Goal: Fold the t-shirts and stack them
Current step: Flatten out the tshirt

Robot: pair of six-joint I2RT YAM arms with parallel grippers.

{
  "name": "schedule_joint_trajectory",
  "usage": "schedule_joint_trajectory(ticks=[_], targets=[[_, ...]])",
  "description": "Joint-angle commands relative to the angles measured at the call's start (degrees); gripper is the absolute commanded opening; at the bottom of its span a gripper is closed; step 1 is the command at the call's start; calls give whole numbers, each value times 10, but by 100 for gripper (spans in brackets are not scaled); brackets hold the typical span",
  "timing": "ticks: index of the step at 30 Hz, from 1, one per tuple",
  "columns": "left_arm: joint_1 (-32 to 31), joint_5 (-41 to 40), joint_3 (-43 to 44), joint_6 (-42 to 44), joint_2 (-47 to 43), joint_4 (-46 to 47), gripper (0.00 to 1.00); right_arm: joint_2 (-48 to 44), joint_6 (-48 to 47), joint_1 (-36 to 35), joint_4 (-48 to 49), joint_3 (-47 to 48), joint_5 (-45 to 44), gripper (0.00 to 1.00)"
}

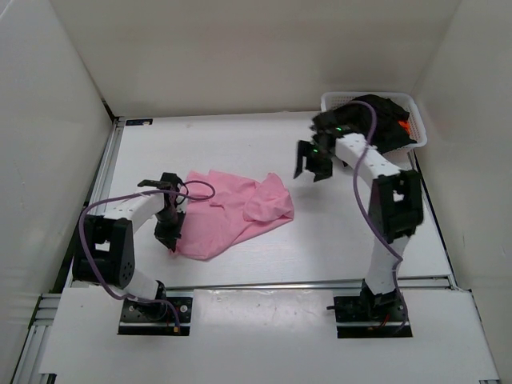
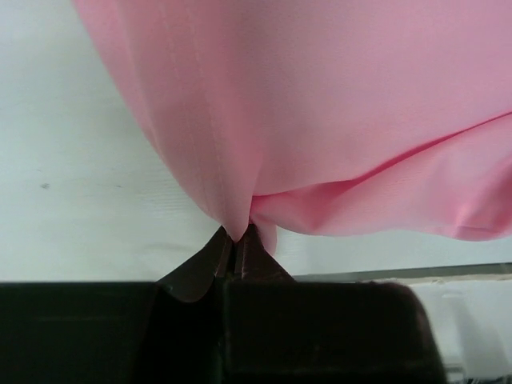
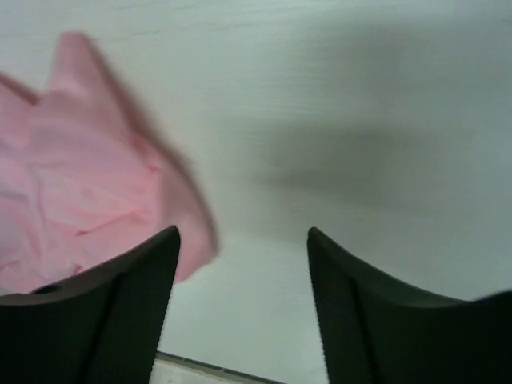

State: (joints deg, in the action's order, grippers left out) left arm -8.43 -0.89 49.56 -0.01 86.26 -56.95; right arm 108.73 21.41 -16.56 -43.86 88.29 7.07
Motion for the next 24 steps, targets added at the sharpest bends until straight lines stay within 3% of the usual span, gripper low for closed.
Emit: schedule_joint_trajectory(ticks=[1,5,10,15,16,17,19,20,22,24], targets=[[-8,-4,-18,0,-14,3,10,82,-60,-128,-17,200,-20,78],[-13,2,-31,0,-21,3,10,233,-6,-180,-35,405,-23,94],[-31,-24,-60,0,-48,8,10,319,149,-200,23,396,-15,95],[-31,-29,-78,0,-53,13,10,356,146,-227,21,411,24,87],[-31,-29,-78,0,-53,13,10,356,139,-227,21,400,24,84],[-31,-29,-78,0,-53,18,10,345,139,-227,21,390,30,69],[-31,-29,-78,0,-53,18,10,320,133,-233,26,355,30,49],[-31,-29,-78,0,-53,18,10,310,126,-233,32,345,30,28],[-31,-29,-73,0,-48,18,10,283,118,-233,39,334,17,11],[-31,-29,-73,0,-42,18,10,257,102,-233,46,326,17,11]])
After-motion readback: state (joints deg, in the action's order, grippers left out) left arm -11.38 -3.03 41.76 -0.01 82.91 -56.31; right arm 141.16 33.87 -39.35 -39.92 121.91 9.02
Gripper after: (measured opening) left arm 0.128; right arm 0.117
